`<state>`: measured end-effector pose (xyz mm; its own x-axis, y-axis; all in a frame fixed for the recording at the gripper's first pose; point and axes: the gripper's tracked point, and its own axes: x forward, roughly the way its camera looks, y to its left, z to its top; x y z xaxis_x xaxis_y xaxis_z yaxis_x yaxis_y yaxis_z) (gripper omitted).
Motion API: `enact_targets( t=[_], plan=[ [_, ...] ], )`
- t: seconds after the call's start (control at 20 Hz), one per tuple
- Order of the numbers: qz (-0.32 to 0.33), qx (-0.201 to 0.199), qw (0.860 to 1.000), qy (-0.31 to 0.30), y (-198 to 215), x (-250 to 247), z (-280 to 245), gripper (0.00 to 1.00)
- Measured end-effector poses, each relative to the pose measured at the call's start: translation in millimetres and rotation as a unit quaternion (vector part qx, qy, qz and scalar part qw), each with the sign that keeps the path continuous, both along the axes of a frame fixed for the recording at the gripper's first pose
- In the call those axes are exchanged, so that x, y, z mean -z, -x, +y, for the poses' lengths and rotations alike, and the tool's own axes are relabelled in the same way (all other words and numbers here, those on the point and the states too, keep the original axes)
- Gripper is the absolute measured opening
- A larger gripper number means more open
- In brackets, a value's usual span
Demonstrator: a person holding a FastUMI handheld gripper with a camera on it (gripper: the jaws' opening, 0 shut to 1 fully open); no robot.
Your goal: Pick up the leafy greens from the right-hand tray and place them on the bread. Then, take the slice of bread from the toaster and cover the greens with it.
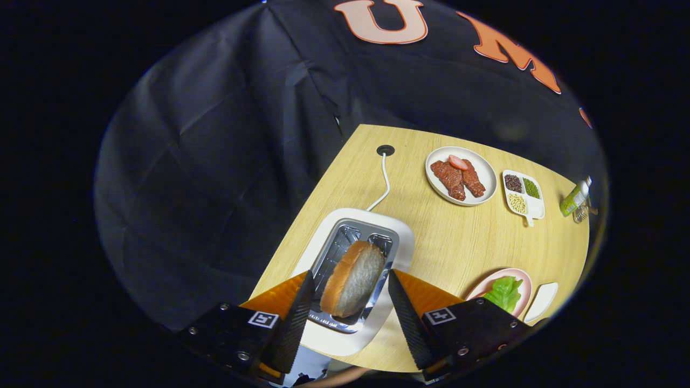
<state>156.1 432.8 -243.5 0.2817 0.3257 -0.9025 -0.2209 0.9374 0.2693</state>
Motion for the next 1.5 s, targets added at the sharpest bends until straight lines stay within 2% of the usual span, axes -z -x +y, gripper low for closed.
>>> enact_targets(
  t=[0.2,0.3,0.45,0.55,0.65,0.95,1.2,1.5],
  plan=[
    [0.005,0.013,1.000,0.016,-5,9,-11,0.71],
    [0.009,0.021,1.000,0.015,-4,9,-12,0.60],
    [0.024,0.023,0.999,-0.004,3,6,-6,0.35],
    [0.026,0.015,0.999,-0.025,6,1,0,0.23],
    [0.015,0.004,0.999,-0.036,10,-9,0,0.18],
    [-0.032,-0.003,0.996,-0.085,8,-51,-8,0.10],
    [-0.055,-0.027,0.991,-0.121,23,-75,-24,0.10],
    [-0.081,-0.029,0.982,-0.167,34,-101,-57,0.10]
  ],
)
